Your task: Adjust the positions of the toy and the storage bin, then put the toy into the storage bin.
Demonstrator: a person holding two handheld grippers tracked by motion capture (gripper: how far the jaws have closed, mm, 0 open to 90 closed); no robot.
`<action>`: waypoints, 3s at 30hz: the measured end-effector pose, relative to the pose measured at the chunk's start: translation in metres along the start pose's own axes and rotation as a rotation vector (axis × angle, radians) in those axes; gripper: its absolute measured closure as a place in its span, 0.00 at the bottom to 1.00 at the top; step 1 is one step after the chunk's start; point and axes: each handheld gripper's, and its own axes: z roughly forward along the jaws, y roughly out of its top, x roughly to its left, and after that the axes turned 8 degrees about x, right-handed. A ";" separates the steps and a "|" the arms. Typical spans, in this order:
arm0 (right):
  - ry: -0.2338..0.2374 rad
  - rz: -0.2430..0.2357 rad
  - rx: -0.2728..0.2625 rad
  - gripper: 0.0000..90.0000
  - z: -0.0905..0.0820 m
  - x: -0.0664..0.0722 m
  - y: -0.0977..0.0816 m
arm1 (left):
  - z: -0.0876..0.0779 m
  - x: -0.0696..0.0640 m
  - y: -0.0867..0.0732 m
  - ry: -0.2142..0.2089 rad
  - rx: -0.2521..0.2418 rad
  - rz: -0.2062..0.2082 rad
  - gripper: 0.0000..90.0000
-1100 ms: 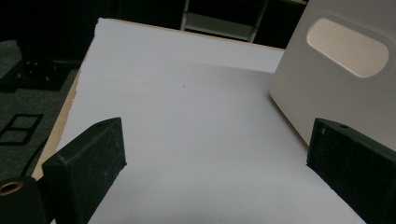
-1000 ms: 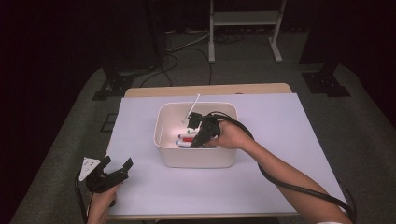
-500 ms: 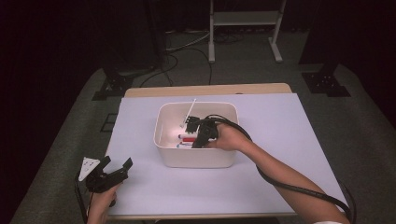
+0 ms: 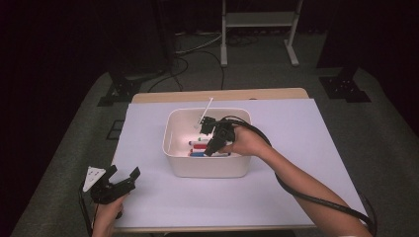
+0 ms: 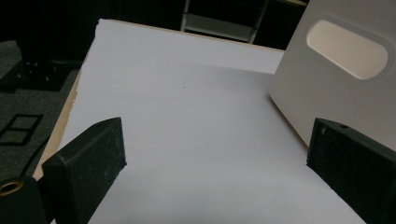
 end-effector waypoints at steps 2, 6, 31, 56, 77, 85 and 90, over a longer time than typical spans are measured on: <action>0.001 0.016 -0.022 0.71 -0.006 -0.001 -0.005 | 0.000 0.001 0.000 0.001 0.005 0.003 0.03; 0.008 0.038 -0.059 0.69 -0.018 -0.004 -0.013 | 0.001 0.001 -0.001 0.002 0.006 0.004 0.03; -0.058 0.222 -0.309 0.55 -0.107 -0.011 -0.129 | 0.001 -0.001 0.000 0.003 0.012 0.007 0.03; -0.078 0.368 -0.335 0.49 -0.100 -0.024 -0.209 | 0.000 -0.003 -0.001 0.011 0.013 0.017 0.03; -0.068 0.471 -0.342 0.42 -0.069 -0.028 -0.248 | 0.002 -0.004 -0.002 0.005 0.027 0.020 0.03; -0.067 0.503 -0.339 0.40 -0.056 -0.029 -0.262 | 0.002 -0.004 -0.002 0.007 0.027 0.021 0.03; -0.077 0.523 -0.334 0.38 -0.046 -0.028 -0.271 | 0.002 -0.005 -0.002 0.007 0.027 0.024 0.03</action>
